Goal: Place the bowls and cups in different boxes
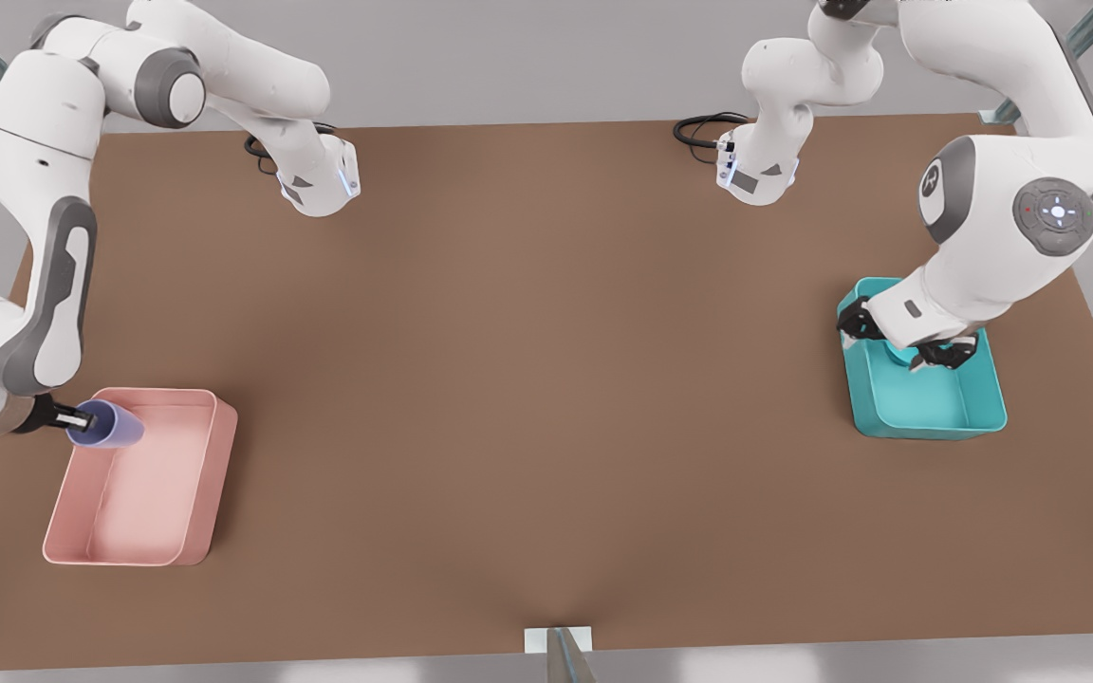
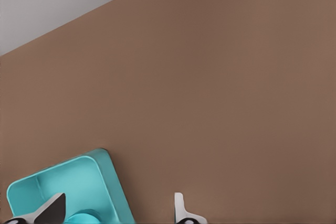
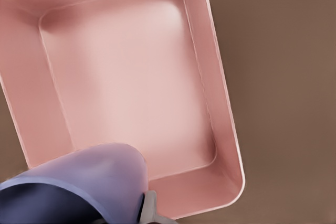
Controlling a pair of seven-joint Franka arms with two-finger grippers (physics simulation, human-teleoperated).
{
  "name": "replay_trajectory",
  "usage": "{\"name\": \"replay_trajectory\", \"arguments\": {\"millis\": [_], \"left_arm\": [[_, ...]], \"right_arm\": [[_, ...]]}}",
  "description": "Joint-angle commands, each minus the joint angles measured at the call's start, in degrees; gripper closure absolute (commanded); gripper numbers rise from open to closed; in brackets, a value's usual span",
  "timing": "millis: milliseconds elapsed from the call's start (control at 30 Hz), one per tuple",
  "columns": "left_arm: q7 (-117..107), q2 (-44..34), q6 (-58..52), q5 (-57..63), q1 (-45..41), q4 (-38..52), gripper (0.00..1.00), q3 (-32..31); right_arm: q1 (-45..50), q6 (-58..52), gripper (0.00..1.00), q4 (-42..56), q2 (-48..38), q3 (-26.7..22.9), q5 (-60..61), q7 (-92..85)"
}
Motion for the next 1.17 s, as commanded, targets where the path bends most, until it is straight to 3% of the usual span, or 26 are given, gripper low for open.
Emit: {"name": "replay_trajectory", "arguments": {"millis": [0, 133, 333, 367, 400, 600, 767, 833, 900, 933, 1000, 1133], "left_arm": [[-14.80, 0.95, -7.20, 1.71, 1.63, 1.83, 0.00, -0.46], [-14.71, 0.86, -7.64, 3.20, 1.19, 1.83, 0.00, -1.77], [-14.62, 0.60, -8.61, 5.22, 1.71, 2.01, 0.00, -1.51], [-14.62, 0.33, -8.78, 5.22, 1.80, 2.27, 0.00, -1.25], [-14.71, 0.33, -9.92, 5.31, 1.80, 2.97, 0.00, -1.25], [-14.54, 0.77, -14.14, 4.78, 3.21, 2.62, 0.00, -1.33], [-14.54, 1.04, -13.88, 5.14, 3.30, 2.71, 0.00, -1.25], [-14.62, 1.04, -14.06, 4.87, 2.77, 2.71, 0.00, -1.42], [-14.54, 1.04, -13.97, 4.87, 3.21, 2.71, 0.00, -1.51], [-14.62, 1.04, -13.97, 4.96, 2.77, 2.71, 0.00, -1.51], [-14.62, 1.56, -13.79, 4.87, 3.21, 2.71, 0.00, -1.51], [-14.62, 1.74, -14.23, 4.17, 3.12, 2.71, 0.00, -1.51]], "right_arm": [[-0.24, 2.33, 0.79, 0.13, 1.92, -0.03, 0.69, -44.33], [0.02, 9.71, 0.79, 2.68, 7.72, 0.77, 3.95, -44.50], [0.55, 9.72, 0.79, 1.89, 11.41, 0.85, 7.55, -43.89], [0.55, 9.63, 0.66, 1.80, 11.85, 0.85, 8.25, -43.89], [0.46, 9.45, 0.00, 1.54, 11.85, 0.85, 8.52, -44.15], [0.64, 7.79, 0.00, 1.45, 11.32, 0.85, 8.78, -44.15], [2.31, -11.26, 0.01, 1.71, 0.70, 0.33, 6.68, -43.71], [5.73, -27.71, 0.00, 2.42, -10.99, 0.68, -0.62, -28.62], [13.28, -31.23, 0.00, 4.79, -13.73, 0.85, -8.27, -2.51], [14.35, -33.26, 0.00, 7.51, -13.28, 1.03, -8.27, 0.58], [12.68, -33.08, 0.00, 4.80, -19.87, 10.52, -14.16, 6.64], [11.27, -32.47, 0.00, 1.89, -23.22, 10.52, -9.06, 9.37]]}}
